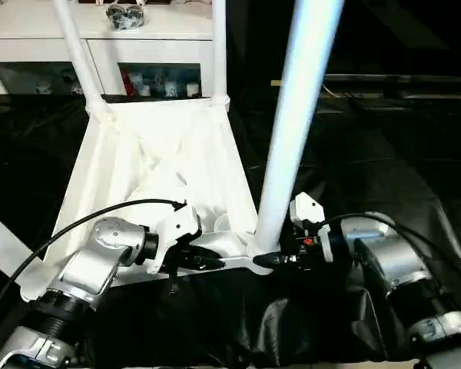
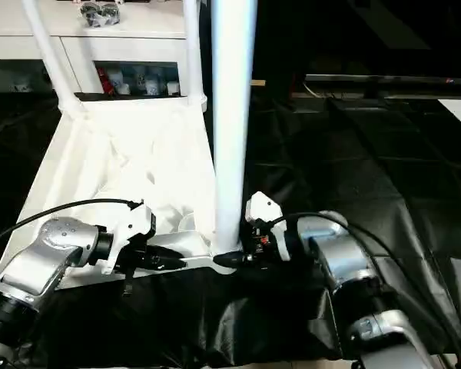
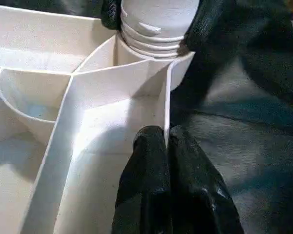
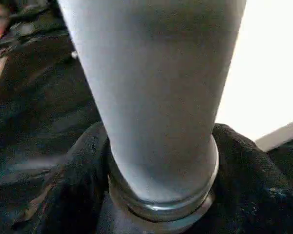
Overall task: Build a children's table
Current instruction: Rotate leg to tighten
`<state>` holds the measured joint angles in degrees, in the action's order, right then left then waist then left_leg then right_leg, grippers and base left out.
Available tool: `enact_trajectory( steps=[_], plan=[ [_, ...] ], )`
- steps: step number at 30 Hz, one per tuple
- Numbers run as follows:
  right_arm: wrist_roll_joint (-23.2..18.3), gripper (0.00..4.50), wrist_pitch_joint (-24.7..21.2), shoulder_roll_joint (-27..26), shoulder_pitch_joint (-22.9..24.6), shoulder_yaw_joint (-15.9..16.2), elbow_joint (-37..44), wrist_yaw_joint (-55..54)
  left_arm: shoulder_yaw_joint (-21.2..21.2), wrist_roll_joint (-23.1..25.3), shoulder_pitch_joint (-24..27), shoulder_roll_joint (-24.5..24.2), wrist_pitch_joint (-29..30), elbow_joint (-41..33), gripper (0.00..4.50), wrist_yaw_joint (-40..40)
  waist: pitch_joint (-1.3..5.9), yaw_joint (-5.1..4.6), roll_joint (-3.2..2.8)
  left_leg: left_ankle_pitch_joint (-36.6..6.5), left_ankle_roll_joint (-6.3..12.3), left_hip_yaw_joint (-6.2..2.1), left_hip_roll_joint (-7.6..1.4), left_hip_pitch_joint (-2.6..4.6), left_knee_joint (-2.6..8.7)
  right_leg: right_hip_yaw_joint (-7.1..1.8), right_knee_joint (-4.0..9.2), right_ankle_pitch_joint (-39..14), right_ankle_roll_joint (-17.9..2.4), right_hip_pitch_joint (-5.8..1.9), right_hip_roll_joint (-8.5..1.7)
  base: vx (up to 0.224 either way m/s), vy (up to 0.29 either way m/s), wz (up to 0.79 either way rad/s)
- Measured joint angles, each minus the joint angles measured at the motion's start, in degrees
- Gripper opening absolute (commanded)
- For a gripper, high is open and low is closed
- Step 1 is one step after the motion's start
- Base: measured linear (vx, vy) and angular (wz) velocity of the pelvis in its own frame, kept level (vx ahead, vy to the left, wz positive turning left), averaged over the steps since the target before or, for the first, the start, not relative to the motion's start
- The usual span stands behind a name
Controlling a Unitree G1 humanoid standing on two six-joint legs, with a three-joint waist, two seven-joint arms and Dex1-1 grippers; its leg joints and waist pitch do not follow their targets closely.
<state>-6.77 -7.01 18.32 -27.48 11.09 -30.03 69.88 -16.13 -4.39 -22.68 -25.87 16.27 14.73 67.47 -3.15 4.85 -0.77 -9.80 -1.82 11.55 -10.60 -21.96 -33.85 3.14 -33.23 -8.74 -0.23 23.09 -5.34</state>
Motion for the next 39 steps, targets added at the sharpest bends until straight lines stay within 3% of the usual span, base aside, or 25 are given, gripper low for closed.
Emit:
enact_trajectory(
  steps=[2, 5, 8, 12, 15, 16, 18, 23, 29, 35, 39],
  plan=[
    [0.6, 2.73, 0.5, -2.9, 0.0, -2.6, -2.1, -7.9, 1.2, 2.2, -0.4, 2.8, -0.2, 1.2, 0.00, -5.5, 0.06, -0.48, 0.10, 0.0, -0.02, -0.01, -0.01, 0.06, -0.02, 0.00, -0.02, 0.0, 0.0, -0.03, 0.00, 0.000, 0.000, 0.00],
    [1.7, 2.72, 1.4, -8.4, -0.2, -6.1, -4.5, -22.7, 1.6, 4.9, -1.5, 7.0, 1.3, 2.3, 0.00, -14.0, 0.06, -2.10, 0.08, 0.0, -0.05, -0.04, 0.01, 0.12, -0.02, 0.00, 0.05, -0.2, 0.3, 0.00, 0.00, 0.000, 0.000, 0.00],
    [3.2, 2.72, 1.6, -12.9, -0.2, -7.8, -5.1, -33.5, 1.7, 6.6, -1.6, 10.0, 3.5, 2.0, 0.00, -19.6, 0.07, -3.20, -0.07, 0.0, -0.05, -0.13, 0.04, 0.20, -0.02, 0.04, 0.11, -0.2, 0.4, 0.01, 0.00, 0.000, 0.000, 0.00],
    [4.4, 2.72, 2.1, -15.8, -0.2, -8.6, -5.1, -40.3, 1.6, 8.0, -1.5, 11.7, 5.2, 1.1, 0.00, -22.8, 0.04, -3.42, -0.18, 0.0, -0.05, -0.29, 0.06, 0.21, -0.02, 0.18, 0.17, -0.2, 0.4, 0.05, 0.00, 0.000, 0.000, 0.00],
    [4.6, 2.72, 3.1, -15.8, 0.1, -8.6, -5.1, -40.2, 1.6, 8.4, -1.5, 11.8, 5.1, 0.9, 0.00, -22.6, 0.02, -3.37, -0.22, 0.0, -0.05, -0.29, 0.06, 0.20, -0.01, 0.18, 0.17, -0.2, 0.4, 0.06, 0.00, 0.000, 0.000, 0.00],
    [4.6, 3.28, 3.3, -15.8, 0.2, -8.6, -5.1, -40.1, 1.6, 8.4, -1.5, 11.8, 5.1, 0.9, 0.00, -22.5, 0.02, -3.36, -0.22, 0.0, -0.05, -0.29, 0.05, 0.20, -0.01, 0.18, 0.17, -0.2, 0.4, 0.05, 0.00, 0.000, 0.000, 0.00],
    [4.1, 3.28, 3.3, -14.8, 0.3, -8.6, -4.8, -37.8, 1.6, 8.3, -1.5, 11.5, 4.7, 0.7, 0.00, -21.3, 0.01, -3.26, -0.23, 0.0, -0.05, -0.28, 0.06, 0.15, -0.01, 0.17, 0.16, -0.2, 0.4, 0.06, 0.00, 0.000, 0.000, 0.00],
    [3.1, 3.77, 3.0, -10.0, 0.6, -6.8, -2.6, -26.6, 1.3, 6.2, -0.1, 8.8, 3.2, -1.4, 0.00, -16.4, 0.01, -2.97, -0.24, 0.0, -0.05, -0.27, 0.03, 0.00, -0.01, 0.17, 0.05, 0.1, -0.1, 0.14, 0.00, 0.000, 0.000, 0.00],
    [2.5, 3.77, 3.1, -3.9, 0.4, -2.4, -0.9, -13.8, 0.6, 3.5, 1.0, 5.3, 0.7, -2.7, 0.00, -8.8, 0.04, -1.35, -0.43, 0.0, -0.05, -0.16, -0.10, -0.14, 0.06, 0.31, 0.07, 0.0, 0.0, 0.14, 0.01, 0.000, 0.000, 0.00],
    [1.9, 3.77, 2.9, -0.1, 0.4, -0.5, 0.7, -4.1, 0.5, 1.7, 1.1, 2.4, -0.5, -2.1, 0.00, -3.0, -0.02, -1.02, -0.31, 0.0, -0.05, -0.01, -0.22, -0.14, -0.03, 0.30, 0.00, 0.0, 0.0, 0.05, -0.01, 0.000, 0.000, 0.00],
    [1.6, 3.42, 3.0, 0.7, 0.4, 0.5, 0.7, -1.4, 0.5, 1.2, 0.8, 1.0, -1.7, -0.7, 0.00, -0.3, -0.03, -0.94, -0.18, 0.0, -0.06, 0.01, -0.25, -0.14, -0.04, 0.29, 0.00, 0.0, 0.0, 0.00, -0.01, 0.000, 0.000, 0.00]
  ],
)
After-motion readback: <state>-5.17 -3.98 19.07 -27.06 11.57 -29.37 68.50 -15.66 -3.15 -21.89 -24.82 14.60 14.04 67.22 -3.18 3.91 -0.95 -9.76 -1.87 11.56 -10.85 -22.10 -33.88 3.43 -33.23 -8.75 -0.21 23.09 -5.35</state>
